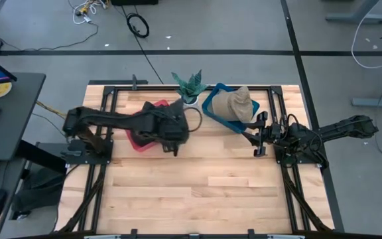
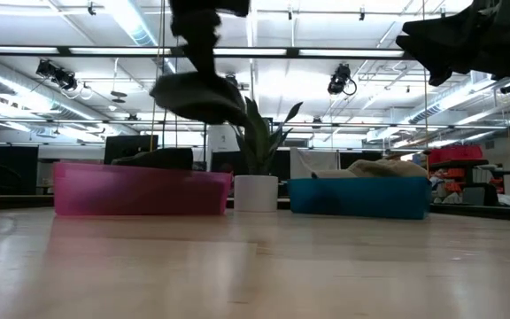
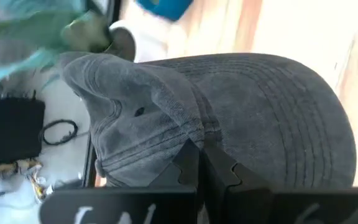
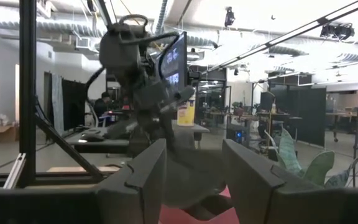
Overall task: Pick & Place hat
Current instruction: Put the black cap into the pink bin
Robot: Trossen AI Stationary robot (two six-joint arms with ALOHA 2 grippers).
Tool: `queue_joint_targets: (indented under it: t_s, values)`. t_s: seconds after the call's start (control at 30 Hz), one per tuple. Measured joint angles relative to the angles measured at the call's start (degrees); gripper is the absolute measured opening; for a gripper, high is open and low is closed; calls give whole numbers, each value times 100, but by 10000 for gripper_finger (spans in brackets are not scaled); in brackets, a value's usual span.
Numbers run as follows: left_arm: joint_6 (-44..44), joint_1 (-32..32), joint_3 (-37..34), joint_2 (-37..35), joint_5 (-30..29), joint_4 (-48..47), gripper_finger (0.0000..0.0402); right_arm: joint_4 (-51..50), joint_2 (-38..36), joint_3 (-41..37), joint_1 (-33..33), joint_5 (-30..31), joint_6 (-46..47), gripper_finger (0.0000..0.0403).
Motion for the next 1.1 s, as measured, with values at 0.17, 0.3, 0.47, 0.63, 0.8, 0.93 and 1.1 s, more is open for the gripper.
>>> queue_joint_targets:
  t_s: [0.17,0.3,0.47,0.63,0.8,0.93,1.1]
  values:
    - [-691,242,0,-445,-171,-939,3,0,0,0,0,1,48,159]
    - [-790,438,0,-538,-194,-1141,3,0,0,0,0,1,61,159]
    - [-611,860,-161,-553,-241,-872,2,0,0,0,2,1,94,159]
    - [-252,1428,-1176,-614,322,131,3,-4,0,0,0,-1,127,159]
    - [21,1935,-2652,-599,826,1850,3,-26,0,0,-15,-2,127,159]
    - [293,2234,-3829,-628,1698,3644,3,-45,0,0,-79,1,141,159]
    - [208,2566,-4715,-671,2054,4861,3,-74,0,0,-122,1,180,159]
